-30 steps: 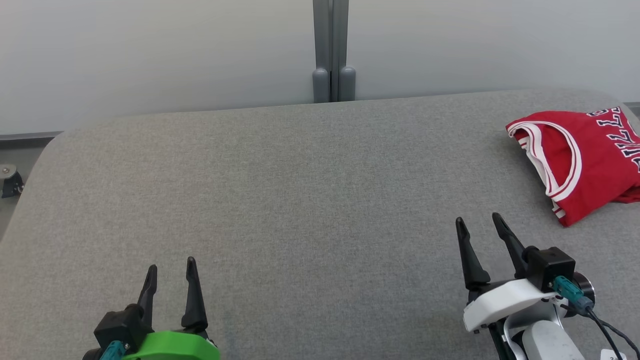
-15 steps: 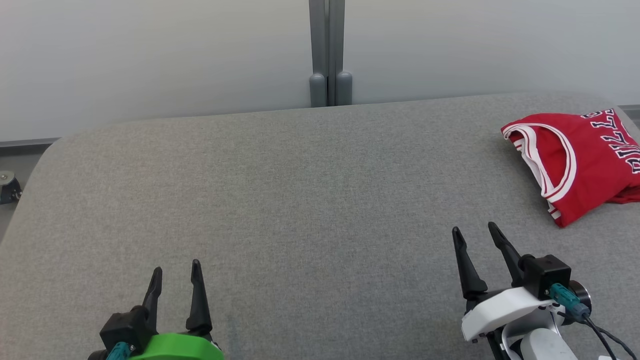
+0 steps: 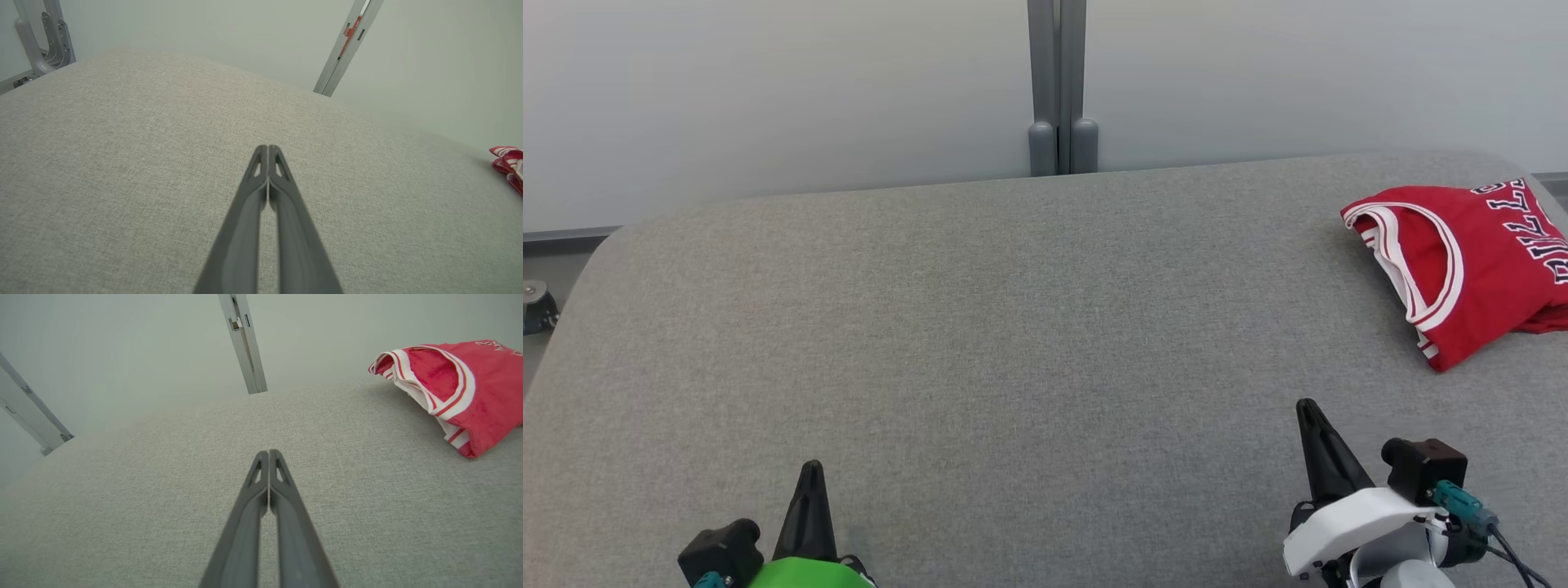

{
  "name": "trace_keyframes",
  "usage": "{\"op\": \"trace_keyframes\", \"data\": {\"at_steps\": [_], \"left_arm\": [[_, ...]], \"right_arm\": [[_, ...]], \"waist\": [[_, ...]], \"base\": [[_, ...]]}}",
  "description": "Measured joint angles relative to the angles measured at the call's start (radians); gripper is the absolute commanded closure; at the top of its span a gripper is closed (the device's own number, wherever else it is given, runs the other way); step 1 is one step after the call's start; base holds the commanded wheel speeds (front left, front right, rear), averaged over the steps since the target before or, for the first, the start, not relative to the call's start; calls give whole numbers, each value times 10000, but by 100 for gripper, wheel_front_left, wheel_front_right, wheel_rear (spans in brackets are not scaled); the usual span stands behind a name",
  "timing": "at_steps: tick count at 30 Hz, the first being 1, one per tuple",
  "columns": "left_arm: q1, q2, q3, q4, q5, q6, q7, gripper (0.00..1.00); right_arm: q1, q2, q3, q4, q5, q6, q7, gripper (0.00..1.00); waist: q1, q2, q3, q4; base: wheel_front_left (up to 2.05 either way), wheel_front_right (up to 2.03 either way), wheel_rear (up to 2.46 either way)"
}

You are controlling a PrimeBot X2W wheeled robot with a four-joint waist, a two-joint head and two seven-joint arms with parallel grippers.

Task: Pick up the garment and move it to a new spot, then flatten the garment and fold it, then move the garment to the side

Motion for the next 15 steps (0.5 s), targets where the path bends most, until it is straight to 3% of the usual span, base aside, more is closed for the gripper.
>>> {"op": "trace_keyframes", "data": {"at_steps": [15], "left_arm": [[-201, -4, 462, -73, -2343, -276, 698, 100]], "right_arm": [[-28, -2, -351, -205, 2700, -2, 673, 100]], "waist": [[0, 0, 41, -29]], "base": [[0, 0, 0]]}}
